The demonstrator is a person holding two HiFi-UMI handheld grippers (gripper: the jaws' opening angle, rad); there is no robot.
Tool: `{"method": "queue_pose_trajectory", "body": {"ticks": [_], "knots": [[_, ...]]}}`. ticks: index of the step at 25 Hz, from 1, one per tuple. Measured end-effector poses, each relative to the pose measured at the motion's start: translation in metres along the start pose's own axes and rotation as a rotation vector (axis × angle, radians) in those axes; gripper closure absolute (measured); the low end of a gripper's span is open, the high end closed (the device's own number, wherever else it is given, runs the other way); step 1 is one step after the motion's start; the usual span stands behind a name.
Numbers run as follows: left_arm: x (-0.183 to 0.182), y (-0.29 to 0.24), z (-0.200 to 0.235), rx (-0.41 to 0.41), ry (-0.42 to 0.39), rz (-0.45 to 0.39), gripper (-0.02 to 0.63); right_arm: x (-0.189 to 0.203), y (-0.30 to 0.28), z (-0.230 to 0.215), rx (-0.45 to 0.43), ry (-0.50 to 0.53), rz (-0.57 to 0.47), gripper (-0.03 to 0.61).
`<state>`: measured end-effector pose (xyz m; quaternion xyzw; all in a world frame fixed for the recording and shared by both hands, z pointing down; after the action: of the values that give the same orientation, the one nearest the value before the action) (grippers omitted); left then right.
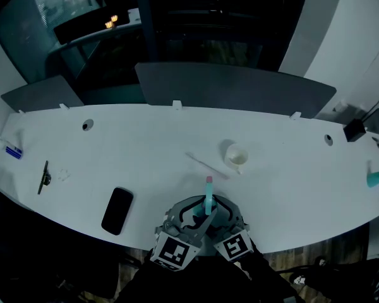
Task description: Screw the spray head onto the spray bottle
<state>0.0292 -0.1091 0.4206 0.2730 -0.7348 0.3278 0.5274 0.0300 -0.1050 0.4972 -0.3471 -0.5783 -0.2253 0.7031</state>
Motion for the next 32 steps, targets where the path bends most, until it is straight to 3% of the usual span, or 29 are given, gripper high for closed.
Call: {"method": "queue_pose_trajectory", "body": {"ticks": [12,15,20,23,24,26,30,32], "knots": [[0.002,-0.001,-0.005,0.055,-0.059,-0.036,0.479,0.001,-0.001,0.000,-0.056,-0.010,-0.015,0.238],[0.003,0.001,-0.009,0.119,-0.094,-0.045,0.479,0.003,0.002,0.001,-0.176,-0.002,-0.005,0.238],[0.004,0.006,-0.019,0.262,-0.152,-0.057,0.479,0.014,0.009,0.006,-0.499,0.072,0.108,0.238],[0.003,0.005,-0.021,0.287,-0.163,-0.062,0.479,0.018,0.008,0.005,-0.598,0.040,0.163,0.238],[0.003,0.005,-0.020,0.272,-0.154,-0.063,0.479,0.017,0.007,0.004,-0.588,0.010,0.165,0.238],[0.003,0.006,-0.018,0.221,-0.128,-0.066,0.479,0.015,0.011,0.001,-0.482,-0.064,0.133,0.238],[0.002,0.002,-0.017,0.085,-0.091,-0.065,0.479,0.008,0.032,-0.009,-0.109,-0.179,0.020,0.238],[0.003,0.000,-0.017,0.011,-0.063,-0.054,0.479,0.008,0.036,-0.007,0.017,-0.207,0.010,0.239]]}}
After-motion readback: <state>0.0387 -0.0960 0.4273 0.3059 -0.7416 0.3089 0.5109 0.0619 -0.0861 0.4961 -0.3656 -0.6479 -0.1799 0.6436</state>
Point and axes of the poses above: the fingertips, and each gripper's own axes: y backward along the fingers, z to its left, x out of its underside, the point moved 2 cm from there along y, backward along the fingers, and after that the axes turned 6 degrees about -y, right-handed, at the moved point
